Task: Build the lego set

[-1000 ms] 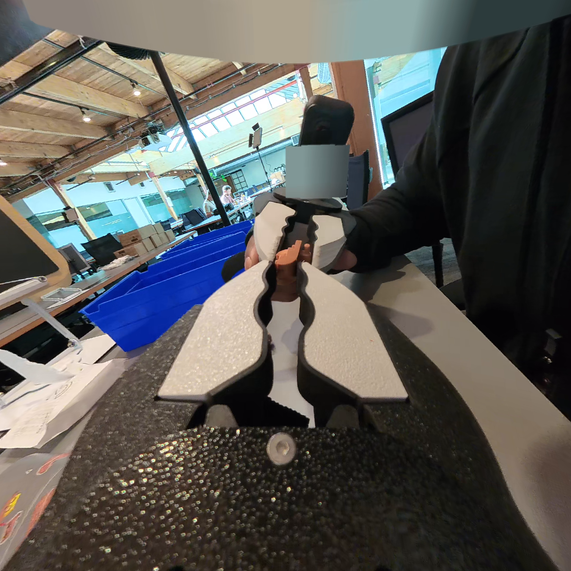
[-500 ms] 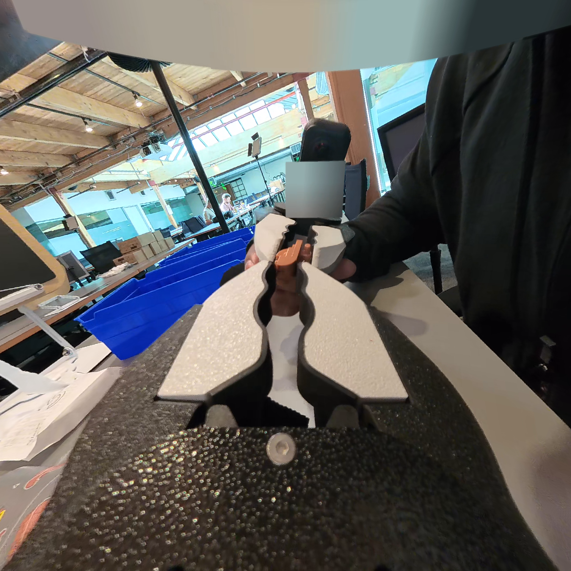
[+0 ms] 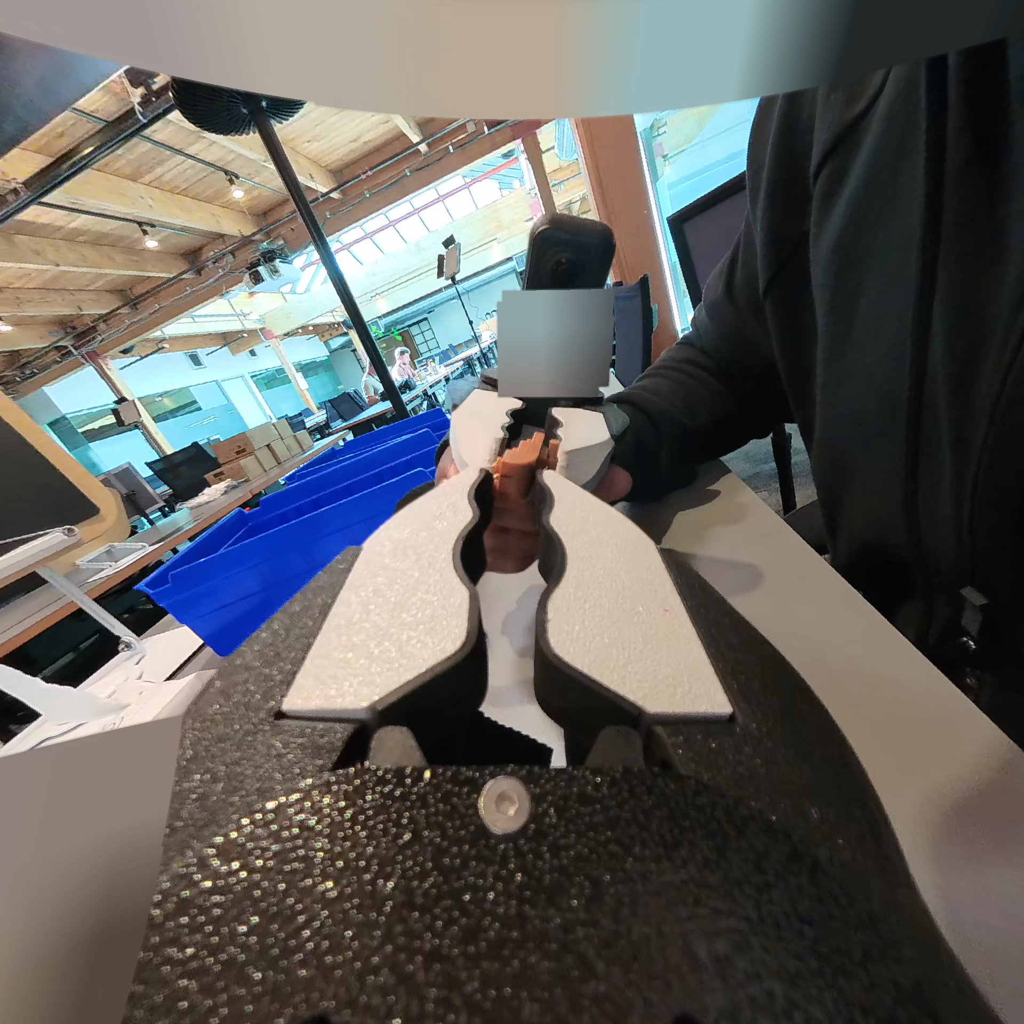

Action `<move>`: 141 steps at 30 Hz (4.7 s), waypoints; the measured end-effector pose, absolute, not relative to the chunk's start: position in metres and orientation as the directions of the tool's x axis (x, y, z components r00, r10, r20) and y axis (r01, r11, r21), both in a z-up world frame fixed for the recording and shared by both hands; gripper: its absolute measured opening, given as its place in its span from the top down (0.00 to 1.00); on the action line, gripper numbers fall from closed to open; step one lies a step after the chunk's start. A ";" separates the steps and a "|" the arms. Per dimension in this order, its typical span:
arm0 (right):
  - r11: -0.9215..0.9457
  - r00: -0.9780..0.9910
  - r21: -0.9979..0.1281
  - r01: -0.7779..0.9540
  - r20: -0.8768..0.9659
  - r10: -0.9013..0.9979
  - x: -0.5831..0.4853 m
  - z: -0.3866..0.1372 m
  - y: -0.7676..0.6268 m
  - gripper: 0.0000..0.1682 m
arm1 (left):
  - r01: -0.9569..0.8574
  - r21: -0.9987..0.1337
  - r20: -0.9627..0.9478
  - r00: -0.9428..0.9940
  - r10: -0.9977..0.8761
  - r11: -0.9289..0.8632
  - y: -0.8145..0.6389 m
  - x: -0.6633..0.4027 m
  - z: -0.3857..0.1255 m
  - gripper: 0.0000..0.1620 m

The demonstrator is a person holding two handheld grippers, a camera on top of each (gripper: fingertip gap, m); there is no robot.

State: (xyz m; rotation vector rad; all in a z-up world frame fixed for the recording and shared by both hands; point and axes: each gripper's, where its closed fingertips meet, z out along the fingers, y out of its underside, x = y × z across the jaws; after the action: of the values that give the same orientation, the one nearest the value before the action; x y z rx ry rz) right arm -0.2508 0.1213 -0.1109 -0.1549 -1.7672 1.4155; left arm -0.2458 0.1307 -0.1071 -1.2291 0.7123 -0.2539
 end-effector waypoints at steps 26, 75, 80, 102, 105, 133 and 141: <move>0.363 -0.644 -0.863 -0.351 0.504 0.575 -0.252 -0.112 0.124 0.82 | -0.309 -0.898 -0.430 0.761 -0.485 0.312 0.133 -0.254 -0.115 0.92; 0.312 -0.683 -0.931 -0.187 0.352 0.640 -0.262 -0.130 0.131 0.88 | -0.361 -0.899 -0.437 0.763 -0.476 0.248 0.143 -0.258 -0.129 0.92; 0.327 -0.663 -0.926 -0.189 0.366 0.654 -0.265 -0.134 0.135 0.88 | -0.286 -0.941 -0.338 0.783 -0.522 0.180 0.145 -0.262 -0.133 0.92; 0.440 -0.599 -0.864 -0.244 0.492 0.633 -0.266 -0.138 0.138 0.88 | -0.334 -0.931 -0.360 0.789 -0.497 0.145 0.149 -0.263 -0.140 0.92; 0.456 -0.592 -0.853 -0.254 0.510 0.625 -0.265 -0.137 0.137 0.88 | -0.357 -0.919 -0.391 0.783 -0.483 0.167 0.148 -0.262 -0.138 0.92; 0.647 -0.444 -0.712 -0.273 0.689 0.572 -0.276 -0.142 0.151 0.89 | -0.306 -0.950 -0.301 0.840 -0.452 0.065 0.158 -0.275 -0.146 0.90; 0.872 -0.184 -0.397 -0.287 0.916 0.356 -0.284 -0.146 0.167 0.89 | 0.303 -0.931 0.364 0.747 -0.556 -0.203 0.159 -0.293 -0.138 0.83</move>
State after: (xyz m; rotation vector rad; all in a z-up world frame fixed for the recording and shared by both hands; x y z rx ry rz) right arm -0.2844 0.1668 -0.1455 -0.0544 -1.6593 0.5746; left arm -0.2933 0.1585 -0.1381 -1.5957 0.2092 -0.7889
